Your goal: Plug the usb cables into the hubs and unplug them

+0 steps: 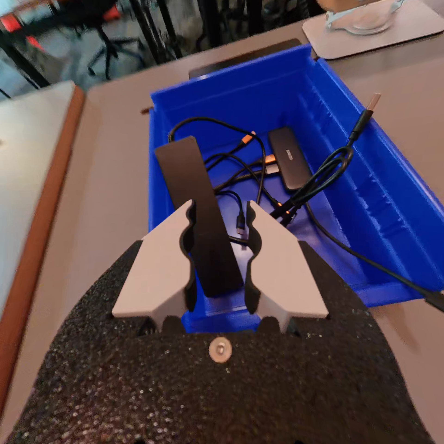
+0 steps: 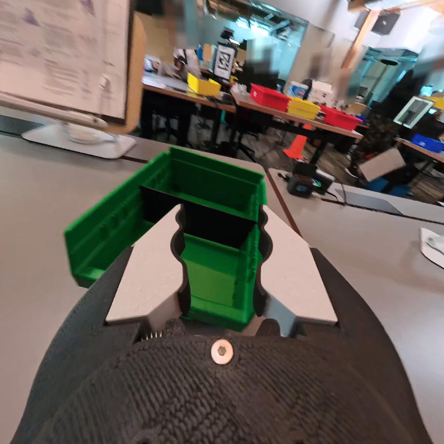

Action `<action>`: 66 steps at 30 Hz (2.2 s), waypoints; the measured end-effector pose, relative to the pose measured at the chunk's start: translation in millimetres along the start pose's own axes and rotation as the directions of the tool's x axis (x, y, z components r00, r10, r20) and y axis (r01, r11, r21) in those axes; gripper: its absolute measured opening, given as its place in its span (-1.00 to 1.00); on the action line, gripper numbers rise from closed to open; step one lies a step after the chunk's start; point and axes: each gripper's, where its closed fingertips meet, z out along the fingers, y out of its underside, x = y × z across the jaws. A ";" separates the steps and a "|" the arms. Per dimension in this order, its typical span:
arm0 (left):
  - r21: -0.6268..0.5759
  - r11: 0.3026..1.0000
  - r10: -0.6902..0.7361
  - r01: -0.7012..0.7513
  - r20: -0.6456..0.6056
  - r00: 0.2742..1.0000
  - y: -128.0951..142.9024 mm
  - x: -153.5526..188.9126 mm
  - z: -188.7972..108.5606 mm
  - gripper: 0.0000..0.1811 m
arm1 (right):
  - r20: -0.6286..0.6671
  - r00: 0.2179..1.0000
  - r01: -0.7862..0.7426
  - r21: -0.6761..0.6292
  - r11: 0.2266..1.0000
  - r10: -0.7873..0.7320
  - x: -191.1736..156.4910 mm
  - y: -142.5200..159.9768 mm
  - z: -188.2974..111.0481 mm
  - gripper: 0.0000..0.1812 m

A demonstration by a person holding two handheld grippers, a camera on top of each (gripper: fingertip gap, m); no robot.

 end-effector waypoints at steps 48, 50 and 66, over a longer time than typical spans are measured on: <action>-0.092 0.922 0.366 -0.376 0.524 0.769 -25.9 -31.7 -3.5 -0.78 | 0.289 0.943 0.161 0.030 0.986 -0.163 -110.3 -11.5 9.1 -0.31; -0.059 0.908 0.377 -0.415 0.547 0.748 -37.4 -30.5 -14.2 -0.78 | 0.291 0.940 0.176 0.026 0.984 -0.176 -112.6 -10.7 9.1 -0.31; 0.543 0.586 0.100 -0.602 0.689 0.718 -149.7 35.0 -179.4 -0.78 | 0.545 0.830 -0.009 0.222 0.975 -0.116 -195.1 -70.2 -32.0 -0.19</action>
